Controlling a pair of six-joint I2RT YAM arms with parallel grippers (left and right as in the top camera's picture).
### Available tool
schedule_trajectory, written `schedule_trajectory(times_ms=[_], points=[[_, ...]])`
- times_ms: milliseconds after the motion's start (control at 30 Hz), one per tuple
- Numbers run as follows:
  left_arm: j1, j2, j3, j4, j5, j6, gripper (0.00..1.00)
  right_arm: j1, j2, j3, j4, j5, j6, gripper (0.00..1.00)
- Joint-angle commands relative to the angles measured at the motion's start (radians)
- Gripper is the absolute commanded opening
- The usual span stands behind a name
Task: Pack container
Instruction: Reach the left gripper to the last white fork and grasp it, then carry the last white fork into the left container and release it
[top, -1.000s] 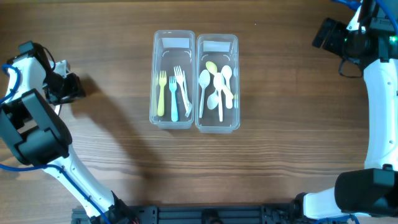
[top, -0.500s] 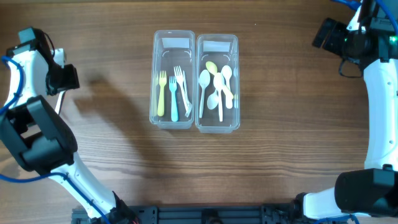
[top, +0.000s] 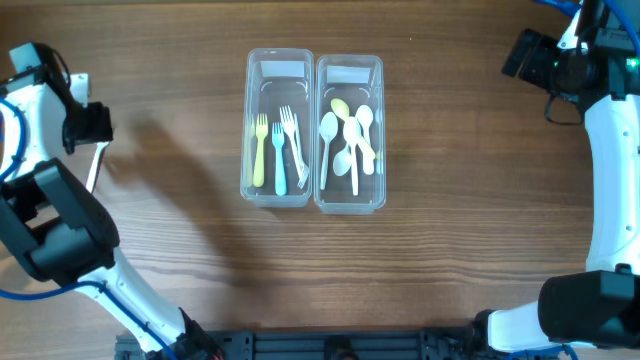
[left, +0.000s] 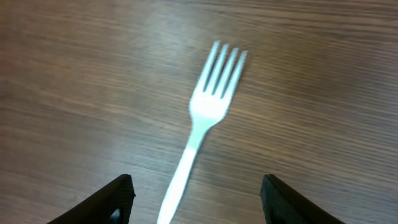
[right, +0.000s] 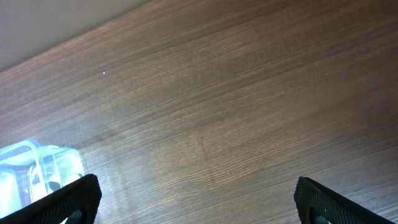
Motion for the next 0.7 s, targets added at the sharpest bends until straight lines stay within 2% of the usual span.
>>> schedule_trajectory(times_ms=[0, 667], points=[[0.032, 0.016, 0.003, 0.005, 0.006, 0.024, 0.70, 0.001, 0.004, 0.006, 0.000, 0.013, 0.013, 1.00], [0.034, 0.142, -0.092, 0.065, 0.057, 0.028, 0.66, 0.001, 0.004, 0.006, 0.000, 0.013, 0.013, 1.00]])
